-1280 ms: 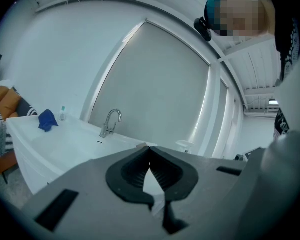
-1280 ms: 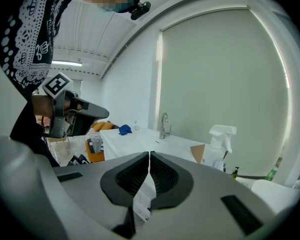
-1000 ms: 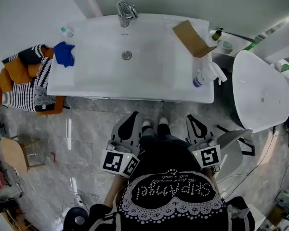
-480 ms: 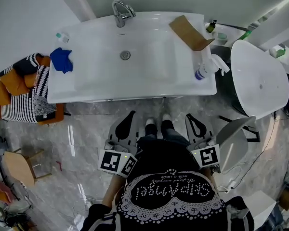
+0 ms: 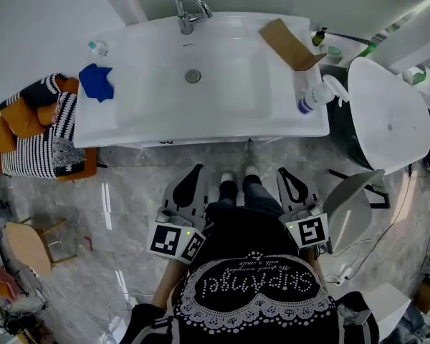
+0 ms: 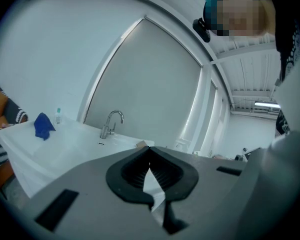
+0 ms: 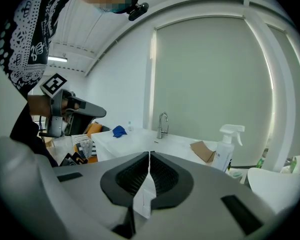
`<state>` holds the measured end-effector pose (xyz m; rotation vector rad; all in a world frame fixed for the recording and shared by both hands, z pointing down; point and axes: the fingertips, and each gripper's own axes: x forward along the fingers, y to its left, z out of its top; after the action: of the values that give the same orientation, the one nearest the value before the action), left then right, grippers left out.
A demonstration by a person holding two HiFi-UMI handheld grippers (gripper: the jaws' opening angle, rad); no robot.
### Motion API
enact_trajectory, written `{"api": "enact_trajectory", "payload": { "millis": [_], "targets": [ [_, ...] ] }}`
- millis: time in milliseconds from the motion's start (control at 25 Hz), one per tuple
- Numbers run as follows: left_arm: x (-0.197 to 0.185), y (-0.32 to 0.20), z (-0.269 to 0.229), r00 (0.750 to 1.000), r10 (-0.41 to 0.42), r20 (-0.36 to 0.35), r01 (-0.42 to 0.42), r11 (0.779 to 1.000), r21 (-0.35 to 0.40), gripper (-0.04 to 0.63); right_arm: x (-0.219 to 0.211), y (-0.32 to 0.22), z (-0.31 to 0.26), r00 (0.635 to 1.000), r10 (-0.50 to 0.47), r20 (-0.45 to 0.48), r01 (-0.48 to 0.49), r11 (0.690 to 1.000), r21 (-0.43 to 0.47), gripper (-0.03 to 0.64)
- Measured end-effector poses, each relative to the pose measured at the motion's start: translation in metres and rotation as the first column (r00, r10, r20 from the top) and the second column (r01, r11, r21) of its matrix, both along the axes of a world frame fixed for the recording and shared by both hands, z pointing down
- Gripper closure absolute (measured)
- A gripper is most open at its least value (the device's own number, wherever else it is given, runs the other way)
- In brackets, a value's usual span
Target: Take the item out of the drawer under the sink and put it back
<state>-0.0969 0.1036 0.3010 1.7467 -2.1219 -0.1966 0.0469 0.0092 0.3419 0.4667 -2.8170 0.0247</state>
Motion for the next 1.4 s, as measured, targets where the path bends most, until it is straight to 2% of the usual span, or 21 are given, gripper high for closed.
{"api": "enact_trajectory", "payload": {
  "millis": [400,960,1400],
  "targets": [
    [-0.007,0.005,-0.003,1.000,0.003,0.000,-0.003,1.000,0.021,0.591,-0.013,0.013,0.003,1.000,-0.027,-0.004,0.027,1.000,0.011,0.595],
    [0.015,-0.009,0.000,0.998,0.065,-0.005,-0.065,0.998,0.009,0.591,0.013,0.007,0.004,0.999,0.044,0.011,-0.044,0.999,-0.005,0.595],
    [0.018,-0.014,0.002,0.996,0.085,-0.011,-0.084,0.996,0.004,0.591,0.015,0.004,0.008,0.998,0.057,0.008,-0.057,0.998,-0.012,0.595]
  ]
}}
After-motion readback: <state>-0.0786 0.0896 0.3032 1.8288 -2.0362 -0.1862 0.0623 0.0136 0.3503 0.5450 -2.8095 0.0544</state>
